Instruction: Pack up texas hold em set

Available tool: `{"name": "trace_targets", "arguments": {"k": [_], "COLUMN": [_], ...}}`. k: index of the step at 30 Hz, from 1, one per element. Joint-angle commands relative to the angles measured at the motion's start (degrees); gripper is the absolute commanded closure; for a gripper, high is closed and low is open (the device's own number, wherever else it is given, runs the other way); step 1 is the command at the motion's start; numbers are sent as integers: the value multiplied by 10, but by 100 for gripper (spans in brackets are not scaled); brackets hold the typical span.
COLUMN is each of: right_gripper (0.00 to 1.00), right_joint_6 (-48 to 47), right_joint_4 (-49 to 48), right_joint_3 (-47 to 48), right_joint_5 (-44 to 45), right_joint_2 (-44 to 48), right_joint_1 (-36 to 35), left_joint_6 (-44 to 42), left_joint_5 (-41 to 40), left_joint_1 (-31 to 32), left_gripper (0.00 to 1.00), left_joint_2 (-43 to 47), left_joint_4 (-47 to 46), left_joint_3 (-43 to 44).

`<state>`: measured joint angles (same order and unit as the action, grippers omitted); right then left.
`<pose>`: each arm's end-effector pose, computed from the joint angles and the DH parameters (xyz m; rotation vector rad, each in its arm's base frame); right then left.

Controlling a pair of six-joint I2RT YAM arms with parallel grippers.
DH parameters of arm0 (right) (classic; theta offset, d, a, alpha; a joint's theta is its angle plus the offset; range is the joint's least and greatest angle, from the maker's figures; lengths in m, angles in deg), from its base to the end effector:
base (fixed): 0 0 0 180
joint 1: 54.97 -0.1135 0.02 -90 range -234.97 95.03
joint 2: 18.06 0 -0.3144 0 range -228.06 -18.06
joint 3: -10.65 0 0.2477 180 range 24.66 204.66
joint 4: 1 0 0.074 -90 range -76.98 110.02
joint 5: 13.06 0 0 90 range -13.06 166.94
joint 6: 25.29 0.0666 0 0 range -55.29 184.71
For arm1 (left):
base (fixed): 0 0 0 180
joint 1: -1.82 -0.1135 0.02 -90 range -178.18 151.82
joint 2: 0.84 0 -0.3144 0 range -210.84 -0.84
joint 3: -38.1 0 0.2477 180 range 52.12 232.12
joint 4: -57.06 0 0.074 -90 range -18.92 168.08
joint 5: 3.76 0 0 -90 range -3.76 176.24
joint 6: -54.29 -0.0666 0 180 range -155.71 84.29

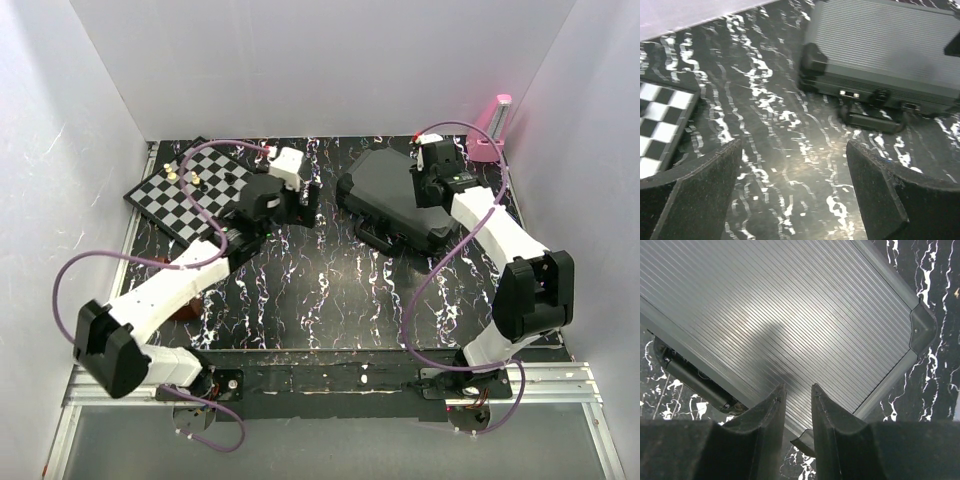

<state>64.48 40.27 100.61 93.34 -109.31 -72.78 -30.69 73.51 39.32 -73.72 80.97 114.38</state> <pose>0.3638 0.0971 0.3290 -0.2147 2.2726 -0.1715 0.2508 -0.1739 0.3800 0.3952 1.8890 -0.2839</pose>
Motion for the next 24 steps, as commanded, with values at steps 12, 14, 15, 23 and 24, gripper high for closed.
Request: {"name": "trace_targets", "arguments": {"k": [12, 14, 15, 23, 24], "right_gripper": [70, 70, 71, 73, 73], "right_joint_6": [38, 40, 41, 59, 61], "right_joint_4": [35, 35, 37, 72, 73], "right_joint_3": [89, 90, 91, 108, 105], "right_joint_5": [-120, -124, -124, -128, -133], "right_joint_2": [-84, -93, -98, -142, -143], "right_joint_1": [40, 41, 41, 46, 47], "left_joint_6": [187, 193, 195, 221, 224], "left_joint_5": [54, 53, 54, 76, 78], "left_joint_1": [71, 75, 77, 86, 86], "left_gripper": [30, 33, 34, 44, 46], "left_joint_2": [-242, -262, -271, -350, -357], "left_joint_4": [-57, -61, -62, -69, -72], "left_joint_3": [136, 146, 153, 196, 197]}}
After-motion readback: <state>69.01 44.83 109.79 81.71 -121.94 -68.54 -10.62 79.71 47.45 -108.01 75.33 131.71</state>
